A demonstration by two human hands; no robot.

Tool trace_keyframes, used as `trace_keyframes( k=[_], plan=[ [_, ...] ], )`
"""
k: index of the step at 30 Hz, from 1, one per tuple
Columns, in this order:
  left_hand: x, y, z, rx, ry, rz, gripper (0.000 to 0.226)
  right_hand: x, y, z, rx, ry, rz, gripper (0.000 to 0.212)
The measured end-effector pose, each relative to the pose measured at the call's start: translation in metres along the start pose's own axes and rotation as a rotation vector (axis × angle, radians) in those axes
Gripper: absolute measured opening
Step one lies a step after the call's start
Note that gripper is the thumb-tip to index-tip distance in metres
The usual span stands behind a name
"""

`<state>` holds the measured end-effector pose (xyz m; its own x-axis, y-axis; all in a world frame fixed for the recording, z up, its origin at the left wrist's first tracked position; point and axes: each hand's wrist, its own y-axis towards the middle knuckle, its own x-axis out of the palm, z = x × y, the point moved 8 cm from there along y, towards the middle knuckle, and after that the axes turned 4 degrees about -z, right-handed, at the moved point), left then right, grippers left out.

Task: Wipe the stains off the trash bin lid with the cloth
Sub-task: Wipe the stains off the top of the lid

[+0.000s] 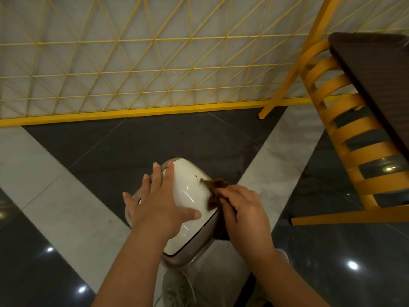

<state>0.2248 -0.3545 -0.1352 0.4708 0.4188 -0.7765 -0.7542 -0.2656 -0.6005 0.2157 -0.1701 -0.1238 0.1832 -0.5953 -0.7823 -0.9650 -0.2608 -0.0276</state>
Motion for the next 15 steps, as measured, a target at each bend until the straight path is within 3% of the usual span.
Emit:
trace_keyframes(
  k=[4, 5, 10, 15],
  plan=[
    [-0.001, -0.002, 0.001, 0.008, -0.024, 0.017, 0.121, 0.01, -0.019, -0.031, -0.203, -0.123, -0.057, 0.027],
    [0.0, -0.002, 0.001, 0.009, -0.037, 0.011, 0.121, 0.01, -0.013, -0.027, -0.187, -0.118, -0.052, 0.027],
    [0.0, -0.001, -0.003, 0.016, -0.075, 0.012, 0.121, 0.011, 0.002, 0.034, 0.25, 0.2, -0.032, 0.022],
    [0.001, 0.001, -0.002, 0.015, -0.062, 0.007, 0.121, 0.015, -0.044, 0.034, 0.208, 0.15, 0.027, 0.027]
  ],
)
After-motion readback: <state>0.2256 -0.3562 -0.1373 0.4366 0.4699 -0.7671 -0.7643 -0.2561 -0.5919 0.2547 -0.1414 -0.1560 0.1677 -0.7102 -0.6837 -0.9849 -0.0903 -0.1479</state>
